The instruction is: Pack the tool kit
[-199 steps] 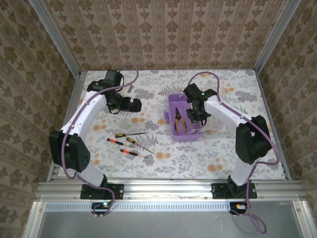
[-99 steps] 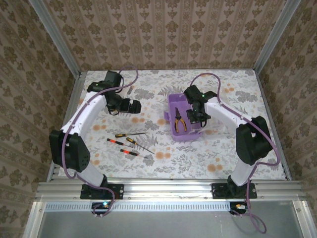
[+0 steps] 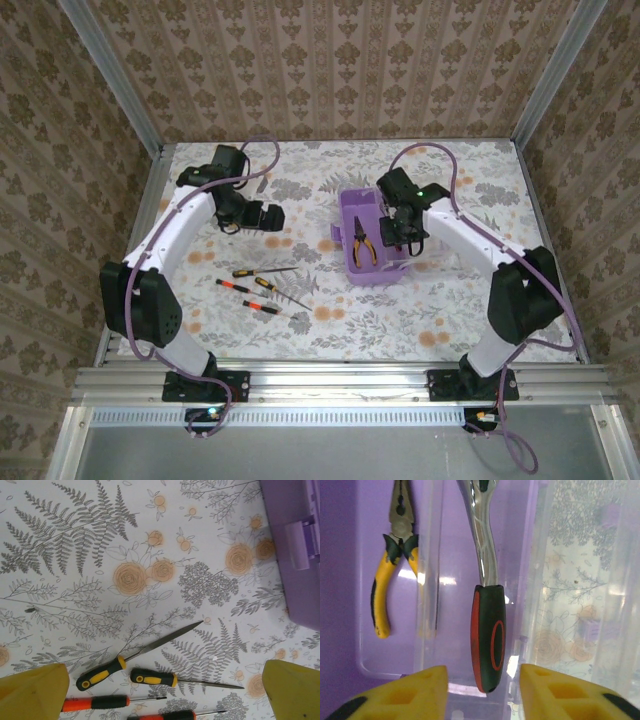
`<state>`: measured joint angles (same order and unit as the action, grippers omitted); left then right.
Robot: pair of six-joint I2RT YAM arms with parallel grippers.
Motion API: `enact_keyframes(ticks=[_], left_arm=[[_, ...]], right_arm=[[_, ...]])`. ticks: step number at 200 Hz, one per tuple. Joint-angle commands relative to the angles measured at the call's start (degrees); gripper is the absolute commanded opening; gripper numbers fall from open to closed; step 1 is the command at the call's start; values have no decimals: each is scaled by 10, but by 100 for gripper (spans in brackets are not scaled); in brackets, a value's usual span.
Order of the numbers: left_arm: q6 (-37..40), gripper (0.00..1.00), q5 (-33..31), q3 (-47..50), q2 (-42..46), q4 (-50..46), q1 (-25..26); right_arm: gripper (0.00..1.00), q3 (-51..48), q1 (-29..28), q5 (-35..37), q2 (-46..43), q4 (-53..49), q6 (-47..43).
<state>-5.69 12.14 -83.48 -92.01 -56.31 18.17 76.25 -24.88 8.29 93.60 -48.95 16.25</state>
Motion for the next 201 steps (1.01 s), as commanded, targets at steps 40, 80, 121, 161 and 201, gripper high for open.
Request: enact_keyframes(ticks=[40, 80, 121, 161, 201], left_arm=[[68, 100, -100, -3, -34, -82, 7], [100, 100, -242, 5, -103, -139, 57], [85, 92, -306, 66, -107, -143, 55], [86, 81, -307, 108, -90, -127, 42], [87, 73, -329, 119, -130, -108, 18]], right_arm=[[100, 42, -3, -41, -108, -47, -42], [100, 71, 0, -39, -150, -73, -62], [100, 75, 6, -51, -145, -70, -72], [100, 80, 9, -65, -123, -62, -77], [100, 84, 9, -71, -117, -57, -77]])
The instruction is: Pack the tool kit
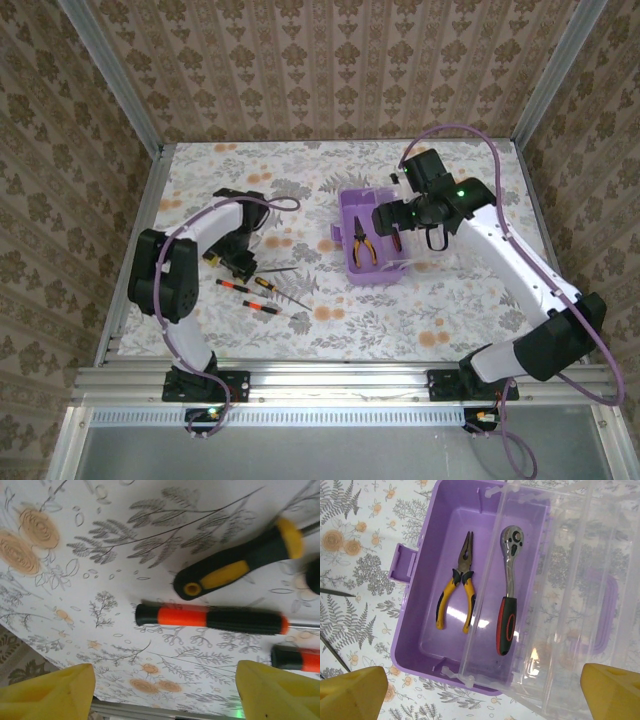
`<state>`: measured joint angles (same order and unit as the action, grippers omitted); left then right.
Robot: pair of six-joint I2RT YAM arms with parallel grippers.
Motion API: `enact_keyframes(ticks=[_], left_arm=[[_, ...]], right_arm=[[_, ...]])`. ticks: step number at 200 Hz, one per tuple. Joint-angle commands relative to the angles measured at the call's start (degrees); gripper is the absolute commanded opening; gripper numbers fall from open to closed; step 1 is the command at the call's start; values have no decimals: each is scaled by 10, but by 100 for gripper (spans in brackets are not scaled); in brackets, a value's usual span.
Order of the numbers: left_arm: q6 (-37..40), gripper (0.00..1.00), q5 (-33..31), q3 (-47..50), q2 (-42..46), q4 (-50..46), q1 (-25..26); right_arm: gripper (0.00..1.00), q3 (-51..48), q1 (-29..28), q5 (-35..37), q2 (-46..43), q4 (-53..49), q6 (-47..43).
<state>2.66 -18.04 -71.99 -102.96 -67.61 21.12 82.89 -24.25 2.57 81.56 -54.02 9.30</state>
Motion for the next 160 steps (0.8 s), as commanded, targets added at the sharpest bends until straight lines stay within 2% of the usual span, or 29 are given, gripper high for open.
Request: enact_keyframes(ticks=[1, 62, 100, 160], left_arm=[[5, 73, -27, 3, -22, 6, -12], [33, 65, 25, -34, -67, 56, -8], [50, 54, 73, -41, -76, 83, -7], [52, 47, 103, -53, -123, 89, -7]], right_arm=[[100, 17, 3, -13, 3, -6, -8], [100, 17, 3, -10, 0, -9, -4], [100, 13, 4, -7, -3, -8, -3], [100, 10, 7, -6, -10, -8, -2]])
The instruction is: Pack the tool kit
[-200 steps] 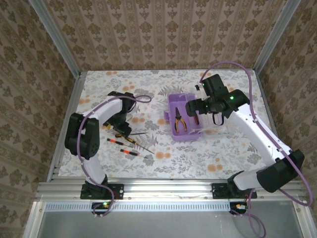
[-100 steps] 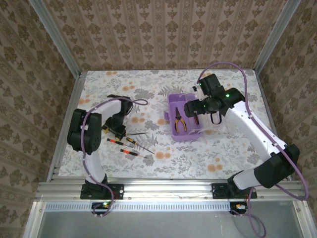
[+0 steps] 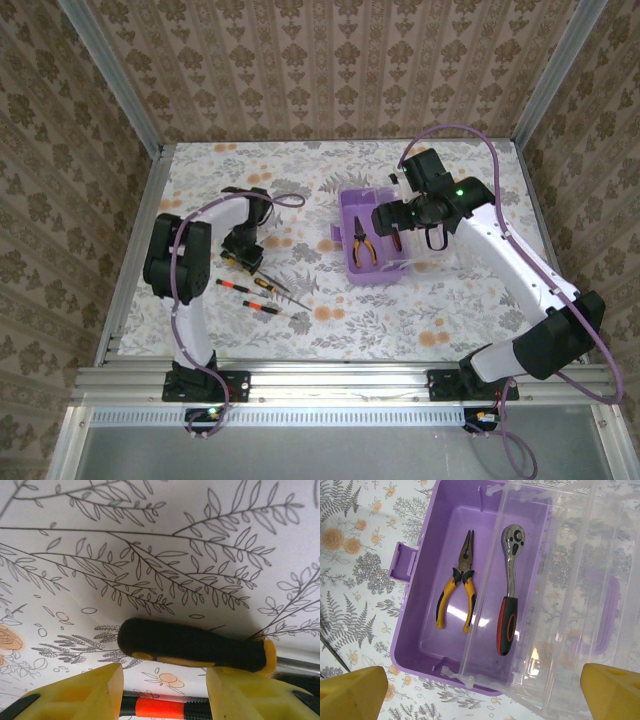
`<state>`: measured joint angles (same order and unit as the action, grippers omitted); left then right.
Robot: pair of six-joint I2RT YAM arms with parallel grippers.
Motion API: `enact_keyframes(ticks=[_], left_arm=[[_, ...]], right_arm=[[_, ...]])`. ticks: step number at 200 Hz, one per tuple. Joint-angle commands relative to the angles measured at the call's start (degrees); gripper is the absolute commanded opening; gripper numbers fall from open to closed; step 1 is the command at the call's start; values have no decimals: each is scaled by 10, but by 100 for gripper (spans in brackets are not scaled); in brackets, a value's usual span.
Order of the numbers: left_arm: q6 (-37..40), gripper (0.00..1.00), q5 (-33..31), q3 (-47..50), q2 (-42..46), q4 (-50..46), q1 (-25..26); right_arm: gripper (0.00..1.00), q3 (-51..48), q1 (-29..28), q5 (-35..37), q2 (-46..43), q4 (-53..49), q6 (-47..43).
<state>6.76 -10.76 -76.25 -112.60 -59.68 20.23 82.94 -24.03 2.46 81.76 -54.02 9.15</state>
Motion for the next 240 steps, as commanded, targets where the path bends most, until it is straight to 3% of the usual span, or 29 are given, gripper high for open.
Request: enact_keyframes(ticks=[1, 48, 95, 141, 240], left_arm=[[11, 47, 30, -11, -28, 10, 2], [-4, 44, 33, -28, -40, 4, 3], [5, 44, -27, -48, -23, 1, 10], [55, 62, -47, -80, -19, 2, 15], [116, 62, 48, -92, -82, -23, 21]], right_arm=[[100, 9, 5, -5, -12, -8, 0], [100, 1, 7, -8, -16, -5, 0], [100, -4, 9, -10, -16, -2, 0], [100, -13, 12, -15, -16, 2, 1], [100, -13, 18, -19, -37, 1, 1]])
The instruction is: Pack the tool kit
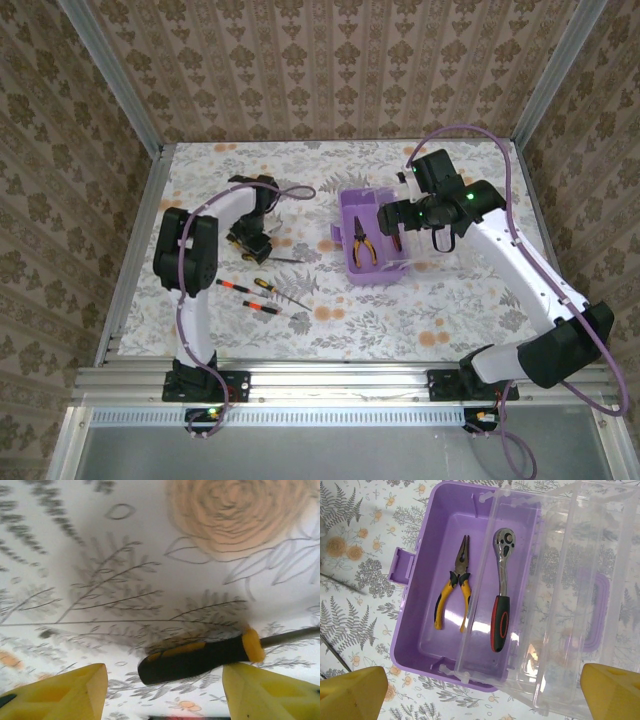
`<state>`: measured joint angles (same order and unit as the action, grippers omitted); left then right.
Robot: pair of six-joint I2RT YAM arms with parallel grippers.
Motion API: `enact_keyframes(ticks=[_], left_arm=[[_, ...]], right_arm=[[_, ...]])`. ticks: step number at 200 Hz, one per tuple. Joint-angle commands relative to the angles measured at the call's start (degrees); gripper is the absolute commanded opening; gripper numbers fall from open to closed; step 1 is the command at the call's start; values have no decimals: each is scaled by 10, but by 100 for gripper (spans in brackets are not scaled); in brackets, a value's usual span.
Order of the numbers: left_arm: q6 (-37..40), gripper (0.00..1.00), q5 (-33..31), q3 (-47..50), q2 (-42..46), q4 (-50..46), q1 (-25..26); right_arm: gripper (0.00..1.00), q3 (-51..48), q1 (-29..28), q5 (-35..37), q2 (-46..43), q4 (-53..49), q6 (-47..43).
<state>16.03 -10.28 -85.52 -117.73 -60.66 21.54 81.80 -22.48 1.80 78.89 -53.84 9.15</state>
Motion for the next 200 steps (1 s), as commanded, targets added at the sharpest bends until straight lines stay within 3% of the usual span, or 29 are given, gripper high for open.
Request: enact_keyframes(ticks=[1, 54, 87, 108, 149, 164, 200], left_arm=[[23, 62, 44, 1, -31, -14, 8], [22, 54, 60, 18, -31, -17, 6], [9, 22, 65, 18, -36, -21, 6], [1, 12, 68, 18, -33, -24, 6], [7, 0, 60, -4, 11, -60, 11], [12, 0, 65, -26, 40, -81, 12], [89, 0, 153, -93, 106, -145, 43]], right_arm=[[100, -2, 2, -12, -8, -1, 1], [100, -1, 3, -14, -10, 1, 0], [100, 0, 3, -15, -11, 1, 0], [100, 0, 3, -15, -13, 0, -2], [100, 0, 3, -29, -24, 0, -25], [100, 2, 4, -56, -38, 5, -48], [100, 8, 1, -161, -74, 2, -158]])
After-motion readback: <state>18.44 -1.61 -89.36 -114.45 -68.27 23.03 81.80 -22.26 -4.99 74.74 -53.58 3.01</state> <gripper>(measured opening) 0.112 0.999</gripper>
